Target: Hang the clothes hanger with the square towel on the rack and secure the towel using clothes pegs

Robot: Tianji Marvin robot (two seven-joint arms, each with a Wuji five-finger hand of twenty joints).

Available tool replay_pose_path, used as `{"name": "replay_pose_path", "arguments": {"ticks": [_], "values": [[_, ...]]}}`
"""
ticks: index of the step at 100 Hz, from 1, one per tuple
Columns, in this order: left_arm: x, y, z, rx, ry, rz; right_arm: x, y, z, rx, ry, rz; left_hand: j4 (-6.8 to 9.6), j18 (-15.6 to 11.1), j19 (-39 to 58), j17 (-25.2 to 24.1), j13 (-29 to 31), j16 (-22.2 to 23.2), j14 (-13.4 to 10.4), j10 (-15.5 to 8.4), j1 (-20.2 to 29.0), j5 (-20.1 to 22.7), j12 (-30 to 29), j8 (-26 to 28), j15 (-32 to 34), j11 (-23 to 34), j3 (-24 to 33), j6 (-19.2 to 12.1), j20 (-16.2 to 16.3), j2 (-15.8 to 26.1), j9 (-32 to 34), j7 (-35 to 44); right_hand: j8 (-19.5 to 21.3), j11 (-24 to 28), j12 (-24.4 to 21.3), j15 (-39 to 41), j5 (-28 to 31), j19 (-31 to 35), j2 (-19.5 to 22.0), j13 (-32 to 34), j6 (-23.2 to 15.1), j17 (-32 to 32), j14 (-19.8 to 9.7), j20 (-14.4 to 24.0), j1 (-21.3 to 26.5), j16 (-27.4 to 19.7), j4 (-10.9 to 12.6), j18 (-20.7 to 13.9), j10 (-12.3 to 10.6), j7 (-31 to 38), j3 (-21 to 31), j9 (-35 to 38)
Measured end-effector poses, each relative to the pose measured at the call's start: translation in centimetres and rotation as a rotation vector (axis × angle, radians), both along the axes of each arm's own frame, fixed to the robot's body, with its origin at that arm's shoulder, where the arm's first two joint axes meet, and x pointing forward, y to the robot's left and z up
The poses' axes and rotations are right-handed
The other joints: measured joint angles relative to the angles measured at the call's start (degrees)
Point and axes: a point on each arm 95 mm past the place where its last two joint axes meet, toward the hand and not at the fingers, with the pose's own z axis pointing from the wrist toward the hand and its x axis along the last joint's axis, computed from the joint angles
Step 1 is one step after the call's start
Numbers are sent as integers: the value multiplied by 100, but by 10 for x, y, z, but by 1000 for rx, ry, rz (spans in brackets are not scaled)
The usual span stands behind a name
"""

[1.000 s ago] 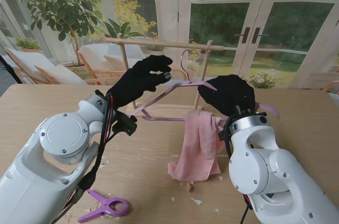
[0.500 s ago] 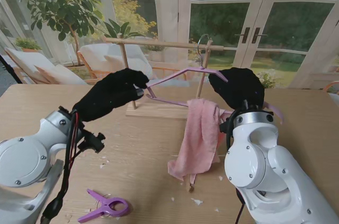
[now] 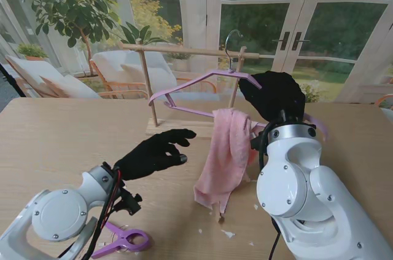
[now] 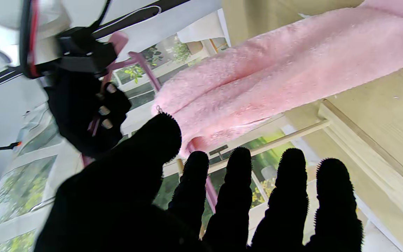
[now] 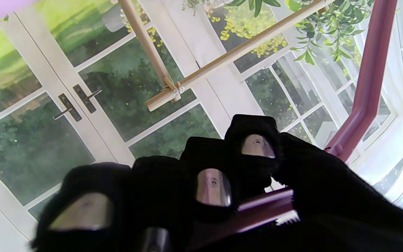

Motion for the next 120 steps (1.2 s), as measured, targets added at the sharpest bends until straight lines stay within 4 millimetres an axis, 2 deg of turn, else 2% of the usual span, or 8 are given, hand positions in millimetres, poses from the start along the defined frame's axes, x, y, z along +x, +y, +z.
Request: {"name": "replay_pose_path", "arguments": {"ticks": [24, 39, 51, 69, 75, 88, 109, 120], "values": [[2, -26, -26, 19, -21, 120, -3, 2, 2, 8, -9, 9, 0, -212, 0, -141, -312, 10, -120, -14, -122, -453, 14, -260, 16, 90, 480, -25, 102, -215, -529, -189, 1, 0, 0, 1, 0, 0, 0, 0, 1, 0, 0, 0, 0, 1, 0, 0, 0, 0, 0, 0], [11, -44, -38, 16, 8, 123, -6, 4, 2, 7, -12, 20, -73, -297, -1, -231, -396, 85, -196, -140, -356, -505, 91, -283, 42, 218, 920, -418, 114, -473, -702, -17, 1, 1, 0, 2, 1, 1, 0, 0, 2, 1, 1, 0, 2, 1, 0, 0, 0, 0, 0, 0], [15, -54, -42, 14, 24, 115, -6, 5, 2, 7, -12, 27, -100, -305, -70, -279, -492, 145, -207, -159, -632, -342, 146, -283, 82, 271, 1108, -640, 170, -705, -753, 291, 1, 2, 0, 3, 1, 1, 0, 0, 2, 1, 1, 1, 2, 1, 0, 0, 1, 0, 0, 0], [19, -70, -47, 42, 43, 147, -6, 6, 2, 9, -6, 35, -100, -307, -70, -281, -493, 232, -212, -164, -606, 86, 363, 61, 218, 502, 1254, -561, 186, -740, -760, 774, 1, 2, 0, 4, 1, 1, -1, 0, 2, 1, 1, 0, 3, 1, 0, 0, 1, 0, 0, 0], [22, -74, -48, 42, 52, 190, -6, 6, 1, 9, -6, 38, -165, -307, -70, -282, -491, 291, -207, -164, -101, 624, 494, 392, 305, 634, 1028, -505, 242, -501, -671, 1245, 1, 2, 0, 4, 1, 1, -1, 0, 2, 1, 1, 1, 4, 1, 0, 0, 1, 0, 0, 1], [25, -79, -44, -45, 99, 219, -6, 5, 0, 8, -2, 43, -288, -306, -66, -274, -467, 296, -182, -164, 1549, 2162, 646, 453, 540, 895, -682, -211, 243, -316, -110, 2342, 1, 2, 0, 4, 1, 1, -1, 0, 4, 1, 1, 1, 4, 1, 0, 0, 1, 0, 0, 1], [9, -68, -21, -143, 76, 211, -5, -2, -2, 16, 6, 31, -290, -298, -45, -272, -460, 366, -122, -143, 1852, 2225, 877, 1025, 728, 1121, -1076, 191, 243, -249, 76, 2606, 1, 3, 1, 5, 3, 1, -1, 0, 4, 1, 1, 1, 4, 2, 0, 0, 1, 0, 0, 1], [-1, -65, -4, -165, 44, 178, -5, -3, -3, 28, 13, 30, -290, -290, 156, -204, -327, 429, -113, -105, 1920, 2138, 1626, 1523, 887, 1196, -1215, 320, 243, -190, 291, 2606, 1, 3, 1, 5, 3, 1, -1, 0, 4, 1, 1, 1, 5, 3, 0, 0, 2, 0, 0, 1]]}}
